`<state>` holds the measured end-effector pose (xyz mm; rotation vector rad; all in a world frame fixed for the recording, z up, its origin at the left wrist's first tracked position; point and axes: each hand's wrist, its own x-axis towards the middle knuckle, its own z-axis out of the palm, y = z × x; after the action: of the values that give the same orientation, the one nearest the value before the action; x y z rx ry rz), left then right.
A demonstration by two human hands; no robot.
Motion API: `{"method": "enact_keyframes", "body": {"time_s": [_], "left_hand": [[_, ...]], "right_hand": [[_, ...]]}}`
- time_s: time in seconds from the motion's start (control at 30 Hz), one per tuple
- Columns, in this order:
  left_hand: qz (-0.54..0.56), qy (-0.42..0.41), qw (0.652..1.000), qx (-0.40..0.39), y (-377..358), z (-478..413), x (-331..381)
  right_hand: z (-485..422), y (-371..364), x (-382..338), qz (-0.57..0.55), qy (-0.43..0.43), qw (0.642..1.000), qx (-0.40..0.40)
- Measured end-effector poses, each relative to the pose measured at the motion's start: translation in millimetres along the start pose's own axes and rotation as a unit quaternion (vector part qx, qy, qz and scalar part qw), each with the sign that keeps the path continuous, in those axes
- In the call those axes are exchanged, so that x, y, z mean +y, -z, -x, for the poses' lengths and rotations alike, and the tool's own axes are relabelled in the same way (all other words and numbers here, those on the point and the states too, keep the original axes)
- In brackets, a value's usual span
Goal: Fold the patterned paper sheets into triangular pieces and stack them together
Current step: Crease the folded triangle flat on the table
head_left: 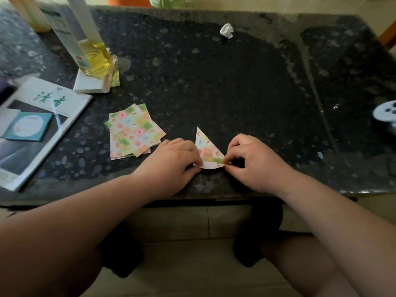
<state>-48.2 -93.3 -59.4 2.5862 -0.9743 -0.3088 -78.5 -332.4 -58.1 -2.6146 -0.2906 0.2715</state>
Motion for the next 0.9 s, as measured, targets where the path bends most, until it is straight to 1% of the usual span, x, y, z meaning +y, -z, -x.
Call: {"method": "enact_keyframes", "body": {"time_s": [0.1, 0.23, 0.33, 0.43, 0.5, 0.6, 0.7, 0.8, 0.9], "left_hand": [[0.022, 0.014, 1.000, 0.015, 3.9, -3.4, 1.2], [0.090, 0.111, 0.989, 0.025, 7.6, -10.1, 3.9], [0.115, 0.150, 0.982, 0.027, 8.2, -15.0, 2.6], [0.129, 0.170, 0.977, 0.023, 9.4, -18.8, 2.7], [0.140, 0.183, 0.973, 0.028, 9.1, -20.7, 4.0], [0.164, 0.200, 0.965, 0.038, 7.6, -22.2, 5.5], [0.166, 0.201, 0.965, 0.039, 7.2, -23.3, 7.1], [0.173, 0.200, 0.964, 0.037, 7.4, -23.5, 9.0], [0.176, 0.204, 0.963, 0.020, 7.7, -22.8, 8.2]], "right_hand": [[1.6, 2.9, -2.4, -0.003, -0.028, 0.999, -0.016], [2.5, 4.2, -4.0, -0.010, -0.045, 0.999, -0.026], [2.1, 2.1, -3.6, -0.024, -0.049, 0.998, -0.024], [0.5, 0.2, -4.5, -0.032, -0.053, 0.998, -0.028], [-1.5, 1.6, -6.9, -0.040, -0.071, 0.996, -0.045], [-4.6, 7.4, -12.2, -0.066, -0.132, 0.986, -0.075], [-7.3, 8.6, -15.9, -0.096, -0.182, 0.975, -0.088], [-7.4, 10.6, -20.3, -0.130, -0.223, 0.961, -0.104], [-7.3, 14.7, -23.4, -0.156, -0.252, 0.949, -0.107]]}}
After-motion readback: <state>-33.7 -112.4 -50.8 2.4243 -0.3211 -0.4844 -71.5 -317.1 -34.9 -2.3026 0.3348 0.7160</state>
